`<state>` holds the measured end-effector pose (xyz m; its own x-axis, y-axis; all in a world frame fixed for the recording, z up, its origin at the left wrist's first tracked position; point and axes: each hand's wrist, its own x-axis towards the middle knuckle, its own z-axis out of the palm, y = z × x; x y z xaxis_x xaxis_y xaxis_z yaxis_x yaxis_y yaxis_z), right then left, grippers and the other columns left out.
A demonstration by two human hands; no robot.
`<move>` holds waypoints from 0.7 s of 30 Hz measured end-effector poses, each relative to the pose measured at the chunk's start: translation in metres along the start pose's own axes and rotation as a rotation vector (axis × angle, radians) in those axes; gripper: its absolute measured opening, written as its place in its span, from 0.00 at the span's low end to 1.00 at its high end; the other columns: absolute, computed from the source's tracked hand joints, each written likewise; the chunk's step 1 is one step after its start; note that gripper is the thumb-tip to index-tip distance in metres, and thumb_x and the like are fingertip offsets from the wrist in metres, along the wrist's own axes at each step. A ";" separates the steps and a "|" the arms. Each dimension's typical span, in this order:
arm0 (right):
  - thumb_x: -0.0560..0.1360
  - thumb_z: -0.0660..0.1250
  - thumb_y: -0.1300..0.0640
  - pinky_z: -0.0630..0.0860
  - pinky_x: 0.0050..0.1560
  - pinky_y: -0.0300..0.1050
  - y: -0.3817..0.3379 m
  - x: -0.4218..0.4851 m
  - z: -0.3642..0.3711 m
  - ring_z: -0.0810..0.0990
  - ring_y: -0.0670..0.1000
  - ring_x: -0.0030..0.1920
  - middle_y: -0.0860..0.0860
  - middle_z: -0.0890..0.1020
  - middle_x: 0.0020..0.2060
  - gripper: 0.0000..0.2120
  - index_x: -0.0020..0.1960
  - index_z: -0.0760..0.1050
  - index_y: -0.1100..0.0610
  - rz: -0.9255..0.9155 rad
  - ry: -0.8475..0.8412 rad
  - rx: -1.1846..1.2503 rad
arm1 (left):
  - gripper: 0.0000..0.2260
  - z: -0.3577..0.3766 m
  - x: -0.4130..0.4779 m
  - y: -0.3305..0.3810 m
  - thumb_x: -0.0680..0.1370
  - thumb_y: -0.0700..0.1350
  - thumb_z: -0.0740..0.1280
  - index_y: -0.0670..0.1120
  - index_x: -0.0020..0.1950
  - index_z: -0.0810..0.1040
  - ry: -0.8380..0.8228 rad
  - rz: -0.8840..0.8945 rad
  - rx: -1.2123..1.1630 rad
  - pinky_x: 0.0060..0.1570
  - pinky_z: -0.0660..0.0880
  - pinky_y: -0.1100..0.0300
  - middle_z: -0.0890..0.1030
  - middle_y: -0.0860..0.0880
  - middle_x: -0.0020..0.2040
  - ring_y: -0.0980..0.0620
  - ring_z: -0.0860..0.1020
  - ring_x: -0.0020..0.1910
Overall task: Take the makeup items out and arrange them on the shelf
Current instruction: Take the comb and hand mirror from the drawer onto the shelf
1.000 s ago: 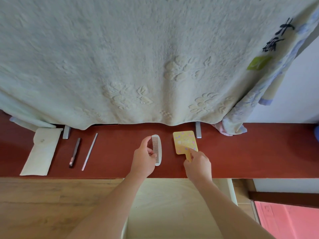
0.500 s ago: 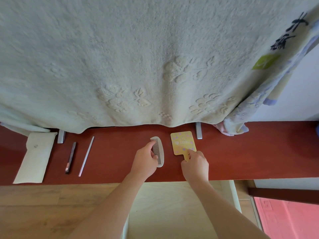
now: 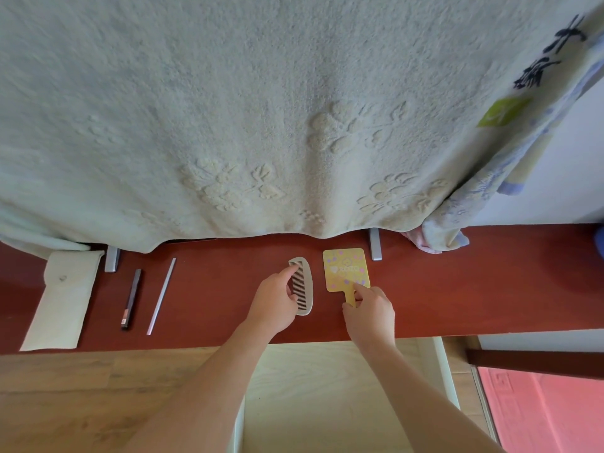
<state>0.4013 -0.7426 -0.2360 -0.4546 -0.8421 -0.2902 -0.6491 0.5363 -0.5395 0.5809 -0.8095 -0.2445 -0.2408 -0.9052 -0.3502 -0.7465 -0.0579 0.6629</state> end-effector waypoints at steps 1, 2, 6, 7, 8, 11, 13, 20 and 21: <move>0.73 0.70 0.60 0.76 0.41 0.45 0.001 0.000 0.000 0.76 0.50 0.40 0.49 0.74 0.42 0.13 0.57 0.80 0.56 -0.003 -0.005 0.006 | 0.30 0.000 0.000 0.000 0.77 0.36 0.68 0.54 0.76 0.67 0.000 0.002 -0.005 0.49 0.77 0.59 0.76 0.53 0.42 0.55 0.76 0.43; 0.73 0.71 0.60 0.77 0.42 0.45 0.001 0.000 0.000 0.76 0.50 0.40 0.48 0.74 0.42 0.13 0.57 0.80 0.56 -0.006 -0.008 0.008 | 0.30 0.000 0.000 0.000 0.77 0.36 0.68 0.54 0.76 0.67 0.001 0.003 -0.010 0.48 0.76 0.60 0.76 0.53 0.42 0.56 0.76 0.43; 0.73 0.72 0.59 0.74 0.41 0.41 0.004 0.000 0.001 0.75 0.48 0.41 0.47 0.74 0.41 0.13 0.57 0.79 0.55 -0.015 -0.002 0.009 | 0.29 0.001 0.001 -0.002 0.77 0.37 0.69 0.54 0.76 0.68 0.006 0.012 -0.011 0.48 0.75 0.61 0.76 0.53 0.42 0.55 0.76 0.43; 0.73 0.72 0.58 0.72 0.40 0.40 0.005 0.000 0.002 0.75 0.48 0.41 0.47 0.74 0.42 0.14 0.58 0.79 0.55 -0.014 -0.002 0.015 | 0.29 0.001 0.001 -0.002 0.77 0.37 0.69 0.54 0.76 0.68 0.006 0.013 -0.010 0.48 0.75 0.61 0.76 0.53 0.42 0.55 0.76 0.43; 0.73 0.72 0.58 0.71 0.40 0.39 0.005 0.000 0.002 0.75 0.47 0.41 0.47 0.74 0.42 0.15 0.60 0.79 0.54 -0.013 -0.004 0.021 | 0.30 0.001 0.001 -0.003 0.77 0.37 0.69 0.54 0.76 0.68 0.004 0.013 -0.010 0.47 0.75 0.61 0.76 0.53 0.42 0.55 0.76 0.43; 0.74 0.72 0.58 0.71 0.41 0.38 0.006 -0.001 0.004 0.75 0.47 0.42 0.47 0.74 0.43 0.16 0.61 0.78 0.54 -0.016 -0.007 0.021 | 0.30 -0.001 0.001 -0.003 0.76 0.37 0.69 0.54 0.76 0.68 -0.004 0.014 -0.017 0.46 0.75 0.63 0.76 0.53 0.41 0.55 0.76 0.42; 0.74 0.72 0.58 0.71 0.41 0.38 0.005 -0.002 0.004 0.75 0.47 0.42 0.47 0.74 0.44 0.16 0.61 0.78 0.55 -0.014 -0.003 0.012 | 0.29 -0.001 0.002 -0.003 0.76 0.37 0.69 0.55 0.75 0.69 -0.005 0.014 -0.022 0.44 0.73 0.64 0.76 0.53 0.41 0.55 0.76 0.42; 0.74 0.71 0.59 0.68 0.38 0.38 0.005 -0.003 0.007 0.75 0.47 0.41 0.48 0.74 0.44 0.12 0.57 0.79 0.56 -0.018 0.008 -0.013 | 0.29 -0.001 0.001 -0.004 0.76 0.36 0.69 0.54 0.75 0.70 0.005 0.030 -0.026 0.47 0.76 0.60 0.76 0.53 0.41 0.54 0.76 0.42; 0.74 0.71 0.59 0.68 0.38 0.38 0.004 -0.004 0.007 0.75 0.47 0.40 0.48 0.74 0.43 0.11 0.56 0.79 0.56 -0.021 0.011 -0.017 | 0.29 -0.001 0.001 -0.004 0.76 0.36 0.69 0.54 0.75 0.70 0.006 0.032 -0.028 0.47 0.76 0.60 0.76 0.53 0.41 0.54 0.76 0.42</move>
<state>0.4042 -0.7376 -0.2427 -0.4473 -0.8527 -0.2699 -0.6687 0.5192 -0.5322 0.5845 -0.8108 -0.2473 -0.2608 -0.9093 -0.3242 -0.7208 -0.0400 0.6920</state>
